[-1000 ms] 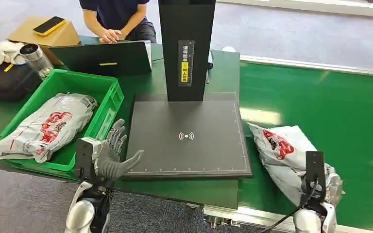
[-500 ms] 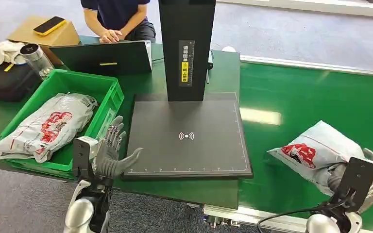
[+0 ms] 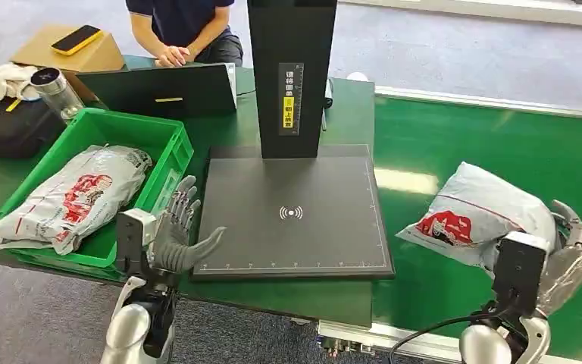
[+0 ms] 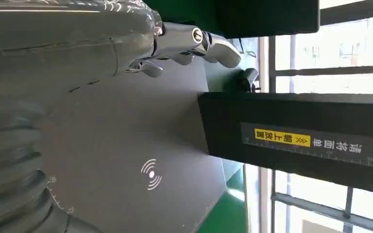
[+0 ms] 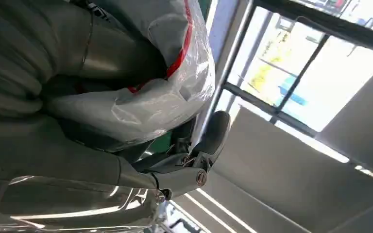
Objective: Moved the parcel from conveyor to table for the left to box.
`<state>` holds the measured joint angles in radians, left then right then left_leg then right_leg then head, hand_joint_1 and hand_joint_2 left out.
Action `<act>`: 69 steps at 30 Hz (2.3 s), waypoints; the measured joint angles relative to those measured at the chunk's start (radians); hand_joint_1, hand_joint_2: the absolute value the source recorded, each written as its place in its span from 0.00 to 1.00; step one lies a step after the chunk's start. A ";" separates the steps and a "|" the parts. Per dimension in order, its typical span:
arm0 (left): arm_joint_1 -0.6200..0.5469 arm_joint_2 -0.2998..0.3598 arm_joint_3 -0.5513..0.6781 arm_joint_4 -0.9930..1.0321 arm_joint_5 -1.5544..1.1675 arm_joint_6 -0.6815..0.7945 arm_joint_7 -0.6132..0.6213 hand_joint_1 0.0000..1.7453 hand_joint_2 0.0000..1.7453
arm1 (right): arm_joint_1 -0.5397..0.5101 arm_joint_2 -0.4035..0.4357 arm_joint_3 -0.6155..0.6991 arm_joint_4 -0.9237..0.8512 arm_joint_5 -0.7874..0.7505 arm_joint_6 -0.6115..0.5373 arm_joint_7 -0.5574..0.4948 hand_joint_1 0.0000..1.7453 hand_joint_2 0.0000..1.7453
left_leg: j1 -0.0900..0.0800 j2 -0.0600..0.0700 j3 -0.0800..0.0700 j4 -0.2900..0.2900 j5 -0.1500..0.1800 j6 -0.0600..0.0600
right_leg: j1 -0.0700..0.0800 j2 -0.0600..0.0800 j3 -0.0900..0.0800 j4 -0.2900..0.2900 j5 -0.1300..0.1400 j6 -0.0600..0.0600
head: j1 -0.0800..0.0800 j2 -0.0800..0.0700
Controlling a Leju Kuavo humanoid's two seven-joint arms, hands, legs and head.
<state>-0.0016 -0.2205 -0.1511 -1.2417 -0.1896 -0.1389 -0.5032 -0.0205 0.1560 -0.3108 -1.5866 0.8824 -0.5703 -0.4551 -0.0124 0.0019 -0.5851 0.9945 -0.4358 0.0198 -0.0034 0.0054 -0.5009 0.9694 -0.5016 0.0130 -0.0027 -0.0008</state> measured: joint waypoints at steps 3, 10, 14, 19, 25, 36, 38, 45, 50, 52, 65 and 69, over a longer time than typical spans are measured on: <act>-0.005 0.001 -0.007 0.007 0.006 0.000 -0.003 0.00 1.00 | 0.002 -0.012 0.039 -0.011 0.058 -0.037 -0.015 1.00 1.00 | 0.000 0.000 0.000 0.000 0.000 0.000 | 0.000 0.000 0.000 0.000 0.000 0.000 | 0.001 0.000; -0.018 0.008 -0.015 0.022 0.017 0.000 -0.009 0.00 1.00 | 0.002 -0.053 0.213 -0.078 0.130 -0.109 -0.016 1.00 1.00 | 0.000 0.000 0.000 0.000 0.000 0.000 | 0.000 0.000 0.000 0.000 0.000 0.000 | 0.000 0.000; -0.024 0.012 -0.022 0.028 0.021 0.000 -0.011 0.00 1.00 | -0.018 -0.092 0.328 -0.077 0.156 -0.080 -0.017 1.00 1.00 | 0.000 0.000 0.000 0.000 0.000 0.000 | 0.000 0.000 0.000 0.000 0.000 0.000 | 0.000 0.000; -0.030 0.018 -0.032 0.032 0.027 0.000 -0.011 0.00 1.00 | -0.063 -0.142 0.441 -0.033 0.211 -0.034 0.024 1.00 1.00 | 0.000 0.000 0.000 0.000 0.000 0.000 | 0.000 0.000 0.000 0.000 0.000 0.000 | 0.000 0.000; -0.031 0.022 -0.034 0.038 0.028 0.000 -0.011 0.00 1.00 | -0.087 -0.174 0.503 0.017 0.204 -0.012 0.039 1.00 1.00 | 0.000 0.000 -0.001 0.000 0.000 0.000 | 0.000 0.000 0.000 0.000 0.000 0.000 | 0.000 0.000; -0.013 0.034 -0.056 0.036 0.037 0.003 -0.006 0.00 1.00 | -0.304 -0.212 0.513 0.464 0.203 0.053 0.249 1.00 1.00 | 0.000 0.000 0.001 0.000 0.001 0.001 | 0.000 0.000 0.002 0.000 0.001 0.001 | 0.000 0.000; -0.002 0.036 -0.057 0.036 0.038 0.003 -0.002 0.00 1.00 | -0.335 -0.216 0.480 0.556 0.179 0.051 0.267 1.00 1.00 | 0.000 0.000 0.001 0.000 0.001 0.001 | 0.000 0.000 0.002 0.000 0.001 0.001 | 0.000 0.000; 0.009 0.043 -0.059 0.034 0.038 0.003 0.000 0.00 1.00 | -0.379 -0.224 0.435 0.709 0.169 0.048 0.267 1.00 1.00 | 0.000 0.000 0.001 0.000 0.000 0.000 | 0.000 0.000 0.001 0.000 0.001 0.001 | 0.000 0.000; 0.010 0.044 -0.059 0.034 0.038 0.003 0.001 0.00 1.00 | -0.387 -0.224 0.425 0.744 0.169 0.048 0.267 1.00 1.00 | 0.000 0.000 0.001 0.000 0.000 0.000 | 0.000 0.000 0.001 0.000 0.001 0.001 | 0.000 0.000; 0.010 0.044 -0.059 0.034 0.038 0.003 0.001 0.00 1.00 | -0.390 -0.224 0.424 0.754 0.169 0.048 0.267 1.00 1.00 | 0.000 0.000 0.001 0.000 0.000 0.000 | 0.000 0.000 0.001 0.000 0.001 0.001 | 0.000 0.000; -0.001 0.045 -0.084 0.034 0.042 -0.003 0.008 0.00 1.00 | -0.435 -0.224 0.246 0.934 -0.081 0.028 0.120 1.00 1.00 | -0.001 -0.001 0.000 0.000 0.000 0.000 | -0.001 -0.001 0.001 0.000 0.001 0.001 | 0.000 0.000; -0.013 0.045 -0.085 0.042 0.039 -0.003 0.001 0.00 1.00 | -0.442 -0.204 0.176 0.973 -0.267 0.226 0.021 1.00 1.00 | -0.001 -0.001 0.000 0.000 0.000 0.000 | -0.001 -0.001 0.001 0.000 0.001 0.001 | 0.001 0.000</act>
<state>-0.0143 -0.1751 -0.2365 -1.2001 -0.1511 -0.1419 -0.5024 -0.4624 -0.0477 -0.1351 -0.6137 0.6151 -0.3443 -0.4346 -0.0134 0.0010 -0.5847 0.9949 -0.4354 0.0202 -0.0041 0.0047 -0.4999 0.9695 -0.5008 0.0139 -0.0019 -0.0008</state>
